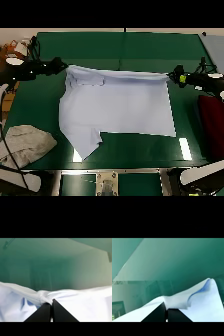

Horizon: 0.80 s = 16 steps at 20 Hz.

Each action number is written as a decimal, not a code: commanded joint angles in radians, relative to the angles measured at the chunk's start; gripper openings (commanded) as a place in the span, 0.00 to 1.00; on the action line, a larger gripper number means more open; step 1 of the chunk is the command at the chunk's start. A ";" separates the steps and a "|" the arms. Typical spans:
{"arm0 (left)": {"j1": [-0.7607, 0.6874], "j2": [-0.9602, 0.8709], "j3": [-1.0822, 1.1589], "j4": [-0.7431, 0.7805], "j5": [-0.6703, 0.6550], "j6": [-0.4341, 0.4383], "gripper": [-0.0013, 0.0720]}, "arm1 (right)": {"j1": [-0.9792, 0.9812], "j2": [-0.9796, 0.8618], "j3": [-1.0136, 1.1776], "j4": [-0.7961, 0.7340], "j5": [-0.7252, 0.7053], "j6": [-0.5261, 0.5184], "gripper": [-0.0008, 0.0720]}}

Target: Fold the shirts.

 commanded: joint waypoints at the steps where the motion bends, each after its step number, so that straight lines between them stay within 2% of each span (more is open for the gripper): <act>1: -0.011 -0.057 0.060 -0.004 0.089 -0.004 0.05 | 0.009 -0.122 0.149 0.015 0.045 -0.002 0.03; 3: -0.009 -0.057 0.094 0.002 0.071 -0.012 0.05 | 0.008 -0.124 0.199 0.013 0.072 -0.003 0.03; 5: -0.009 -0.057 0.103 0.030 -0.002 -0.042 0.05 | -0.001 -0.124 0.224 -0.006 0.149 -0.002 0.03; 10: -0.009 -0.056 0.103 0.332 -0.295 -0.233 0.05 | -0.063 -0.123 0.227 -0.187 0.409 0.069 0.03; 13: -0.009 -0.056 0.103 0.442 -0.442 -0.304 0.05 | -0.087 -0.123 0.227 -0.280 0.519 0.106 0.03; 16: -0.009 -0.056 0.101 0.499 -0.519 -0.342 0.05 | -0.085 -0.123 0.227 -0.406 0.584 0.137 0.03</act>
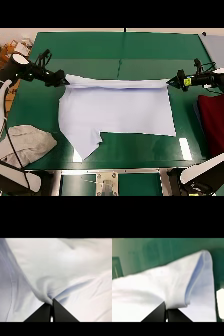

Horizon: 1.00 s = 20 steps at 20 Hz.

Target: Fold the shirts.

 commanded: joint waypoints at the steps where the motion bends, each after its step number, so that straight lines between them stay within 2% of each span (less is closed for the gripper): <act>1: -0.001 -0.001 -0.006 0.100 -0.126 -0.064 0.05 | -0.007 0.000 0.003 -0.158 0.112 0.040 0.03; 6: -0.035 -0.001 -0.048 0.103 -0.033 -0.064 0.05 | 0.003 -0.001 0.002 -0.177 0.120 0.058 0.03; 7: -0.042 -0.002 -0.052 0.103 -0.018 -0.064 0.05 | 0.006 -0.001 0.002 -0.177 0.120 0.058 0.08; 8: -0.045 -0.002 -0.053 0.098 -0.019 -0.066 0.06 | 0.008 -0.001 0.003 -0.177 0.124 0.058 0.31; 9: -0.045 -0.002 -0.048 0.098 -0.057 -0.068 0.38 | 0.005 -0.001 0.007 -0.177 0.148 0.058 0.51; 10: -0.039 0.000 -0.037 0.102 -0.128 -0.074 0.77 | -0.004 0.000 0.023 -0.179 0.185 0.058 0.52; 11: -0.027 0.002 -0.023 0.104 -0.214 -0.091 0.79 | -0.016 0.000 0.050 -0.188 0.237 0.070 0.52; 12: -0.011 0.006 -0.002 0.104 -0.306 -0.095 0.79 | -0.031 0.003 0.080 -0.196 0.295 0.093 0.43; 13: 0.012 0.017 0.008 0.104 -0.369 -0.111 0.79 | -0.046 0.012 0.099 -0.196 0.338 0.099 0.21; 14: 0.038 0.035 0.008 0.104 -0.403 -0.122 0.78 | -0.056 0.032 0.102 -0.196 0.364 0.099 0.05; 15: 0.063 0.060 0.005 0.103 -0.431 -0.129 0.60 | -0.061 0.063 0.091 -0.202 0.375 0.098 0.03; 17: 0.096 0.127 -0.018 0.104 -0.454 -0.124 0.16 | -0.064 0.154 0.022 -0.246 0.373 0.095 0.03; 18: 0.101 0.183 -0.058 0.113 -0.442 -0.105 0.06 | -0.064 0.217 -0.042 -0.266 0.357 0.093 0.03; 20: 0.101 0.309 -0.174 0.173 -0.394 -0.108 0.05 | -0.074 0.370 -0.219 -0.307 0.266 0.093 0.03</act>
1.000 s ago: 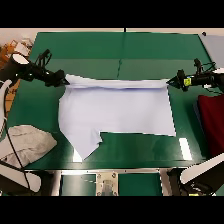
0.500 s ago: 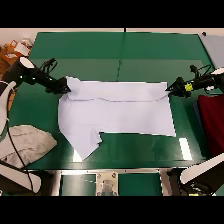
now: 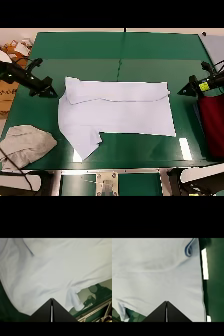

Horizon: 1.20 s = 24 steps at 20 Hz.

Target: Fold the shirts.

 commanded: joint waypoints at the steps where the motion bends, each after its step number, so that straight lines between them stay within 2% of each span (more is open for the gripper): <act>1: 0.019 0.208 -0.185 0.074 0.031 0.003 0.05 | -0.032 0.256 -0.280 -0.065 -0.120 0.024 0.03; 3: 0.019 0.383 -0.396 0.080 0.116 -0.016 0.05 | -0.077 0.472 -0.549 -0.064 -0.222 0.079 0.03; 5: 0.008 0.549 -0.610 0.076 0.198 -0.090 0.06 | -0.103 0.671 -0.814 -0.062 -0.306 0.109 0.03; 6: -0.004 0.617 -0.707 0.072 0.223 -0.117 0.51 | -0.103 0.748 -0.937 -0.050 -0.341 0.131 0.08; 7: -0.021 0.665 -0.786 0.069 0.253 -0.148 0.90 | -0.103 0.801 -1.038 -0.018 -0.387 0.136 0.27; 8: -0.046 0.700 -0.861 0.063 0.290 -0.164 0.93 | -0.103 0.838 -1.124 0.024 -0.447 0.128 0.45; 10: -0.116 0.713 -0.981 0.027 0.363 -0.200 0.93 | -0.100 0.845 -1.229 0.076 -0.505 0.121 0.47; 12: -0.197 0.713 -1.077 -0.028 0.475 -0.233 0.93 | -0.100 0.836 -1.273 0.083 -0.547 0.121 0.47; 13: -0.233 0.713 -1.109 -0.043 0.534 -0.253 0.93 | -0.100 0.827 -1.275 0.085 -0.561 0.121 0.50; 14: -0.267 0.713 -1.136 -0.053 0.598 -0.270 0.93 | -0.100 0.819 -1.275 0.087 -0.581 0.121 0.59; 15: -0.291 0.713 -1.155 -0.060 0.644 -0.287 0.93 | -0.100 0.810 -1.275 0.087 -0.596 0.121 0.61; 20: -0.323 0.678 -1.197 -0.179 0.858 -0.301 0.92 | -0.100 0.710 -1.274 0.168 -0.730 0.118 0.60; 21: -0.323 0.664 -1.197 -0.219 0.888 -0.271 0.79 | -0.100 0.690 -1.273 0.198 -0.754 0.082 0.60; 23: -0.323 0.642 -1.196 -0.309 0.917 -0.172 0.19 | -0.100 0.671 -1.271 0.240 -0.778 0.027 0.60; 24: -0.323 0.642 -1.194 -0.338 0.909 -0.125 0.05 | -0.100 0.671 -1.265 0.245 -0.776 0.016 0.57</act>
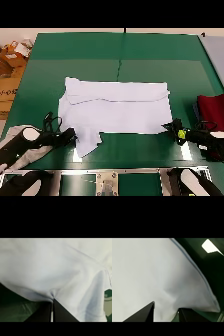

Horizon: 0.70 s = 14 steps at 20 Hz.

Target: Fold the shirts.

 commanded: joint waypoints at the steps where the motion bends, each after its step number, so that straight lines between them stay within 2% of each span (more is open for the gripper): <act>1: -0.006 -0.017 0.003 -0.134 0.037 0.132 0.05 | 0.001 -0.029 0.011 0.035 -0.051 -0.077 0.41; 2: -0.006 -0.017 0.018 -0.128 -0.007 0.156 0.05 | 0.000 -0.029 0.021 0.034 -0.024 -0.114 0.13; 3: -0.006 -0.014 0.035 -0.127 -0.053 0.176 0.05 | 0.000 -0.029 0.031 0.027 0.011 -0.142 0.03; 6: -0.006 0.014 0.108 -0.025 -0.231 0.159 0.05 | -0.002 -0.028 0.079 -0.044 0.116 -0.140 0.03; 8: -0.006 0.061 0.161 0.034 -0.369 0.132 0.05 | -0.002 -0.021 0.115 -0.112 0.188 -0.086 0.03; 11: -0.006 0.185 0.208 0.154 -0.491 0.029 0.05 | -0.002 0.063 0.139 -0.207 0.280 0.004 0.03; 14: -0.006 0.267 0.277 0.218 -0.567 -0.032 0.05 | -0.002 0.213 0.170 -0.258 0.329 0.064 0.03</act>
